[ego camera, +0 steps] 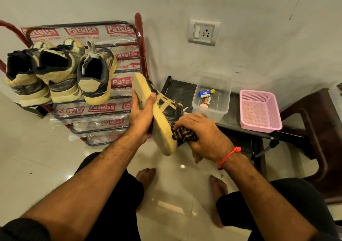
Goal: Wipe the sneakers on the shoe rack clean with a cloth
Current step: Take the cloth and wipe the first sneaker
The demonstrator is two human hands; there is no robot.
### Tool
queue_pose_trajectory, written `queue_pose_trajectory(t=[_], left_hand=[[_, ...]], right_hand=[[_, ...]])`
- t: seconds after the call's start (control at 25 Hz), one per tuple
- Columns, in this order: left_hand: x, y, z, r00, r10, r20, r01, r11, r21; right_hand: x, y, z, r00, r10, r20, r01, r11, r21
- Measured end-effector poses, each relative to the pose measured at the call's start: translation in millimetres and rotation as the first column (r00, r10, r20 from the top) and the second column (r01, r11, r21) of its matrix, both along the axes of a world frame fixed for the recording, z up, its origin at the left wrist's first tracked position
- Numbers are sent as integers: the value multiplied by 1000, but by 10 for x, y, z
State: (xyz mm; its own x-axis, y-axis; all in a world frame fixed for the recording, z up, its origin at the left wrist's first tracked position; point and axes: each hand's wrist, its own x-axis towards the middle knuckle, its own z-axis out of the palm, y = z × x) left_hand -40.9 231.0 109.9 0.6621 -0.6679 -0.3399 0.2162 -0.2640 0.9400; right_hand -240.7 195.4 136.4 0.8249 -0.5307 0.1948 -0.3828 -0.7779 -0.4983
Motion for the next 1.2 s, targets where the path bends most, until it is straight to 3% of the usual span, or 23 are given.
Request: queue_pose_trajectory(t=[0.16,0.32,0.52,0.6,0.72,0.8,0.92,1.04,1.12,1.2], left_hand=[[-379,-3,26,932,-259,253,239,965,107],[-430,-61,72,874,-296,385,260,955,142],[-597,-11,20,843,-346,412,301,938,172],[-540,-32,74,853,-310,419,274,951,146],[-251,-72,70,892,-189,411,154,981,119],[15,-86,75,958,-29,284,16,999,49],[319,-64,134,975,172,-138,-182,981,-62],[354,-29,169,917,26,-399,-64,995,-82],[306,4,167,809,-58,-585,-24,991,-132],[189,62,195,746,-122,-654,7,984,-175]], right_hand=[[159,-150,-59,967,-161,196,180,980,-83],[134,-193,-140,907,-285,311,312,949,-39],[142,-240,-127,824,-412,389,449,893,-5],[124,-208,-112,875,-361,323,385,923,-13],[105,47,-166,979,-156,129,160,987,-22],[76,151,-189,994,-95,56,93,994,49],[63,141,-249,987,-99,122,94,994,50],[75,126,-258,904,-257,341,227,966,126],[86,98,-156,761,-442,476,261,879,398],[109,82,-52,634,-547,546,151,780,607]])
